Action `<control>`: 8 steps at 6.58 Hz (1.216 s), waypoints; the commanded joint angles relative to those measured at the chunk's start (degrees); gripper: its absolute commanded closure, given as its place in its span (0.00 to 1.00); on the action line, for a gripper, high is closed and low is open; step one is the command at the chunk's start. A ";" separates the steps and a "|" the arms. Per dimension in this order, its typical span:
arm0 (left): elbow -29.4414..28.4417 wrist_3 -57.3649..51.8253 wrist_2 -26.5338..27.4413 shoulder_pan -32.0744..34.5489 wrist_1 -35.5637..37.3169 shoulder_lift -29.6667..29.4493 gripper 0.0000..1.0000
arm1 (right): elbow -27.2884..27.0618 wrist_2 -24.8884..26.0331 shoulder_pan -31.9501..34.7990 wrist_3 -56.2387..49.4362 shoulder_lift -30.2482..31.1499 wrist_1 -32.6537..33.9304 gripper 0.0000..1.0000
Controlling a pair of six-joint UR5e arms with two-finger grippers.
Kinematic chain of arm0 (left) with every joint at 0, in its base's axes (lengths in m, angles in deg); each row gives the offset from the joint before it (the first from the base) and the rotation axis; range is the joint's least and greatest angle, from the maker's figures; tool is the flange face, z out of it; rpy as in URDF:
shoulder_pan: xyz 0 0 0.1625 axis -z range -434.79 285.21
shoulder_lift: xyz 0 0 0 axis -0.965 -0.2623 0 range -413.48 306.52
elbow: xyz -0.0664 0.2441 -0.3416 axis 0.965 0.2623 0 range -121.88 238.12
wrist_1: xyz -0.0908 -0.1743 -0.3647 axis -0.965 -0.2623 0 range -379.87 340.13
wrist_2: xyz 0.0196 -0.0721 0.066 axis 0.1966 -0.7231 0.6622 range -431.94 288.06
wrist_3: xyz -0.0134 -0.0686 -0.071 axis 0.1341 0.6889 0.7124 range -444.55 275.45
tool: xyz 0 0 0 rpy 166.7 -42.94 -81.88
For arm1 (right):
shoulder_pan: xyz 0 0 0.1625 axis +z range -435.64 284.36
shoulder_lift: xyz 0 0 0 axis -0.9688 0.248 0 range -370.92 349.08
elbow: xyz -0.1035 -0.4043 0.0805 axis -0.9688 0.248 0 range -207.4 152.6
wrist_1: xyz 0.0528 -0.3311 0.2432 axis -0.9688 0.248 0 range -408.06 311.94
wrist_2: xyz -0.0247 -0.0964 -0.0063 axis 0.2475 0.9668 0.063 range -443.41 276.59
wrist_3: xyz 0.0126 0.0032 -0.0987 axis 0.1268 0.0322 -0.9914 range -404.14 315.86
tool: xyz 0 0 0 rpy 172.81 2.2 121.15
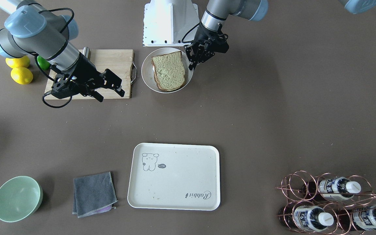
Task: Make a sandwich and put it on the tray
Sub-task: 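Grip the plate rim with the left gripper and carry it onto the white tray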
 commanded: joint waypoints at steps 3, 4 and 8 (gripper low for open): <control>-14.50 2.61 -5.22 15.00 -0.07 -10.87 1.00 | -8.00 -6.09 2.57 -0.37 8.20 -0.09 0.01; -20.49 3.94 -5.78 17.92 -0.33 -15.18 1.00 | -7.93 -6.19 2.76 -0.37 8.39 -0.09 0.01; -46.06 15.70 -2.21 20.85 -12.17 -26.70 1.00 | -7.40 -5.93 3.37 -0.37 8.05 -0.09 0.01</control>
